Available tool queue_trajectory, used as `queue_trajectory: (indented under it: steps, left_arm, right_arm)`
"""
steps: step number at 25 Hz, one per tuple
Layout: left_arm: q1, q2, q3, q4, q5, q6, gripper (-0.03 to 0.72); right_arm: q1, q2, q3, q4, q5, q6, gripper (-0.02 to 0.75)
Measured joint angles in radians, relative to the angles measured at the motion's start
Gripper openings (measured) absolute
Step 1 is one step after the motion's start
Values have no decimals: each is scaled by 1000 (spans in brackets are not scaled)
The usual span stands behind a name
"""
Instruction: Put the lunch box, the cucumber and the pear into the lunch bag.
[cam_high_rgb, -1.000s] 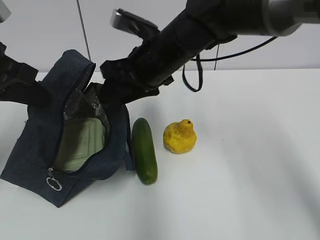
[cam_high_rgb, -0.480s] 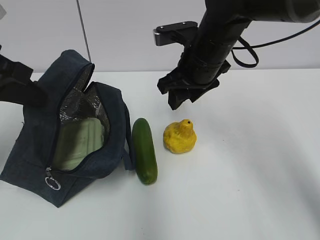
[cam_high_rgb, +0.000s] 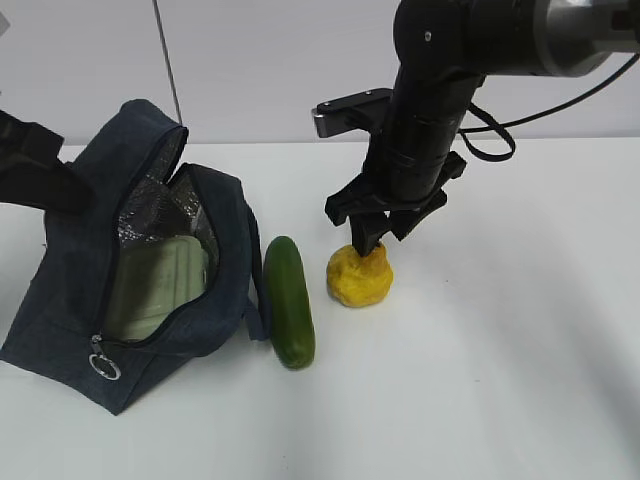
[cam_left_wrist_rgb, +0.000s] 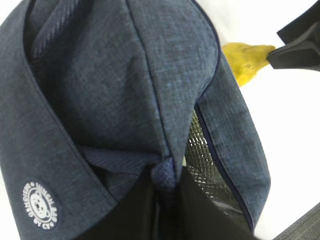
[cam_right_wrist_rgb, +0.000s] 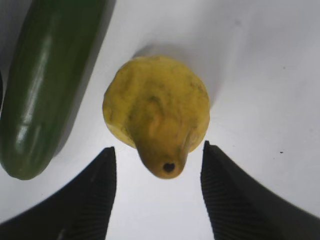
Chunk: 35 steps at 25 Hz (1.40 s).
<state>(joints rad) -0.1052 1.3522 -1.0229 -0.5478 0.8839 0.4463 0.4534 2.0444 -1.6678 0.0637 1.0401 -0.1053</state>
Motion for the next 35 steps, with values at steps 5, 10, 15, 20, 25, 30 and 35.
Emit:
queue_trajectory:
  steps: [5,10,15,20,25,30,35]
  left_arm:
    - [0,0,0,-4,0,0,17]
    - [0,0,0,-4,2,0,17]
    - [0,0,0,-5,5,0,17]
    - [0,0,0,-5,5,0,17]
    - [0,0,0,-5,6,0,17]
    - [0,0,0,-4,8,1,17]
    - [0,0,0,-3,8,1,17]
  right_arm:
    - [0,28,-2,20,0,-2,426]
    - [0,60,-2,22,-11,-4,359]
    - [0,60,-2,22,-15,-4,203]
    - [0,57,-2,27,-34,1,200]
    - [0,6,-2,80,-92,21,197]
    - [0,-31,-2,173,-133,21,196]
    - [0,-69,-2,207,-164,15,193]
